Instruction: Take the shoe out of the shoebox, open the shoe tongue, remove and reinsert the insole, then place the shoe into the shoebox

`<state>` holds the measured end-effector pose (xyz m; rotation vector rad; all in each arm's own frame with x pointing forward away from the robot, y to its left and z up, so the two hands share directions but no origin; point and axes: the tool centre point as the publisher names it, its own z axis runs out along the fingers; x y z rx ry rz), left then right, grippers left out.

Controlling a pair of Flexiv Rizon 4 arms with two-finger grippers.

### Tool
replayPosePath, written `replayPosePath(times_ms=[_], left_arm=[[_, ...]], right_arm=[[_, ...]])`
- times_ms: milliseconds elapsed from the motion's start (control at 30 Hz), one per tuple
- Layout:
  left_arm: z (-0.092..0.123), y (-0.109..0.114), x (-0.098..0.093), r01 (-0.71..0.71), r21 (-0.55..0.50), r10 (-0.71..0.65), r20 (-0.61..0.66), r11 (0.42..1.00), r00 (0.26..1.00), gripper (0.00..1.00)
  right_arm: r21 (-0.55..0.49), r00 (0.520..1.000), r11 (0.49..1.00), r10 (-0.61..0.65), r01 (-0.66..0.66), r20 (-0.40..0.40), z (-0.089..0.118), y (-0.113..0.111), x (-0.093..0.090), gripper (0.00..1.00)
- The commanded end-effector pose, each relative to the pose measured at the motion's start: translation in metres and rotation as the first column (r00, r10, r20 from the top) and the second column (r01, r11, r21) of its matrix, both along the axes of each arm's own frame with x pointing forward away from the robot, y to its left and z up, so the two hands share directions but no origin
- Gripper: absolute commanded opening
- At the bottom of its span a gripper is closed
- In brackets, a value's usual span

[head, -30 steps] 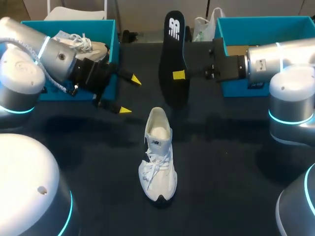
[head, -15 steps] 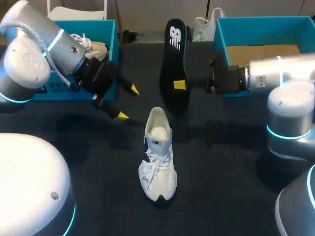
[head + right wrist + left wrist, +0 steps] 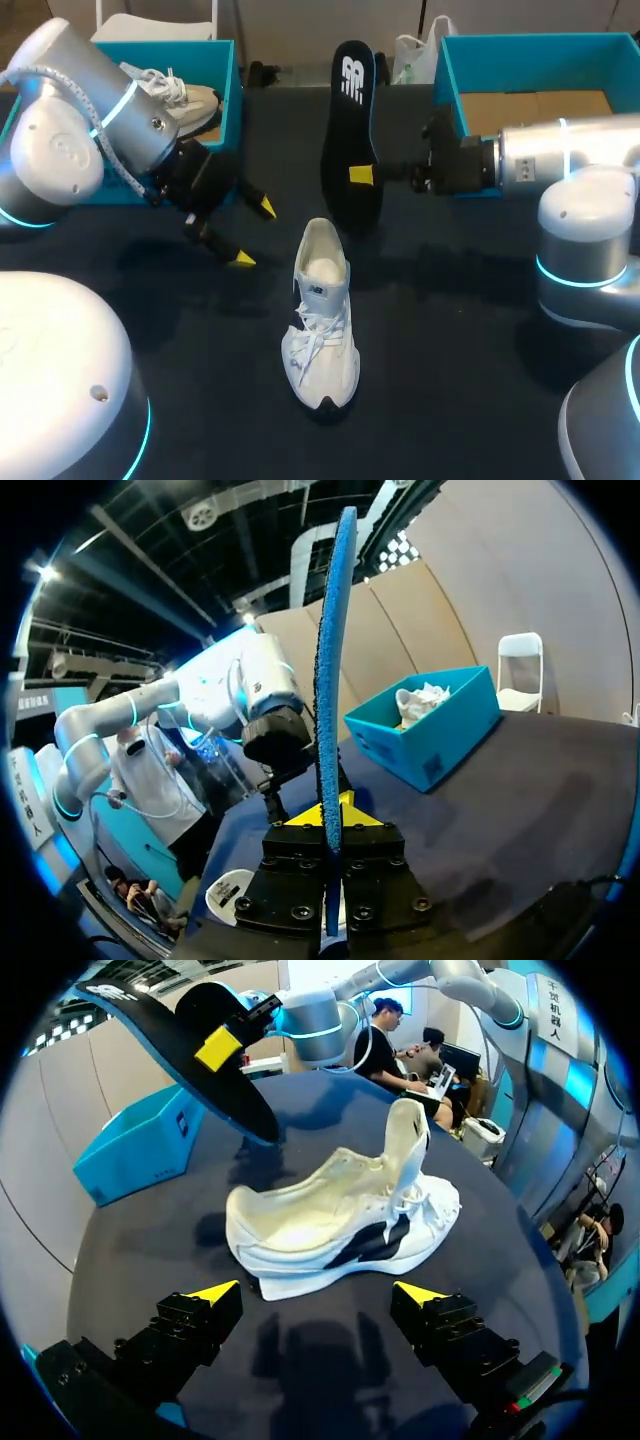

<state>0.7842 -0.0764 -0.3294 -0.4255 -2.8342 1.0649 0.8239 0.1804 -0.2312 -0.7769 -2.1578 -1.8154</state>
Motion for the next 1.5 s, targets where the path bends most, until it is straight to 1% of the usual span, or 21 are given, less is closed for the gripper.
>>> replayPosePath(times_ms=[33, 67, 200, 400, 533, 567, 833, 933, 1000, 1067, 1233, 1500], left_arm=[[-0.007, 0.000, -0.003, -0.022, 0.010, 0.022, -0.004, 1.000, 1.000, 1.00], [-0.008, 0.001, -0.004, -0.030, 0.009, 0.030, -0.013, 1.000, 0.999, 1.00], [-0.011, 0.003, -0.006, -0.055, 0.036, 0.057, -0.036, 0.998, 0.998, 1.00], [-0.012, 0.002, -0.011, -0.072, 0.086, 0.078, -0.074, 0.994, 0.994, 1.00], [-0.012, -0.001, -0.012, -0.087, 0.090, 0.094, -0.078, 0.992, 0.992, 1.00], [-0.012, -0.002, -0.012, -0.090, 0.090, 0.097, -0.077, 0.992, 0.992, 1.00], [-0.011, -0.009, -0.012, -0.096, 0.089, 0.103, -0.077, 0.991, 0.992, 1.00], [-0.014, -0.010, -0.013, -0.094, 0.095, 0.103, -0.088, 0.991, 0.991, 1.00], [-0.015, -0.010, -0.013, -0.096, 0.098, 0.105, -0.093, 0.991, 0.990, 1.00], [-0.016, -0.010, -0.014, -0.103, 0.096, 0.112, -0.099, 0.990, 0.989, 1.00], [-0.018, -0.013, -0.014, -0.115, 0.081, 0.123, -0.108, 0.990, 0.986, 1.00], [-0.017, -0.018, -0.015, -0.133, 0.074, 0.139, -0.096, 0.988, 0.986, 1.00]], right_arm=[[0.026, 0.999, 0.999, -0.037, 0.037, 0.015, -0.001, 0.004, 0.000, 0.00], [0.021, 0.998, 0.998, -0.058, 0.058, 0.015, -0.002, 0.006, -0.002, 0.00], [0.069, 0.992, 0.991, -0.116, 0.112, 0.049, -0.003, 0.013, -0.007, 0.00], [0.081, 0.993, 0.993, -0.097, 0.092, 0.062, -0.007, 0.028, -0.011, 0.00], [0.082, 0.992, 0.993, -0.087, 0.080, 0.086, -0.011, 0.033, -0.013, 0.00], [0.085, 0.993, 0.993, -0.086, 0.079, 0.081, -0.013, 0.034, -0.014, 0.00], [0.089, 0.995, 0.994, -0.073, 0.067, 0.074, -0.023, 0.036, -0.016, 0.00], [0.093, 0.995, 0.994, -0.064, 0.056, 0.080, -0.027, 0.038, -0.018, 0.00], [0.087, 0.993, 0.993, -0.082, 0.074, 0.089, -0.029, 0.037, -0.020, 0.00], [0.089, 0.991, 0.994, -0.077, 0.067, 0.110, -0.030, 0.036, -0.021, 0.00], [0.085, 0.991, 0.994, -0.075, 0.065, 0.114, -0.036, 0.033, -0.022, 0.00], [0.092, 0.992, 0.994, -0.064, 0.054, 0.112, -0.040, 0.035, -0.021, 0.00]])
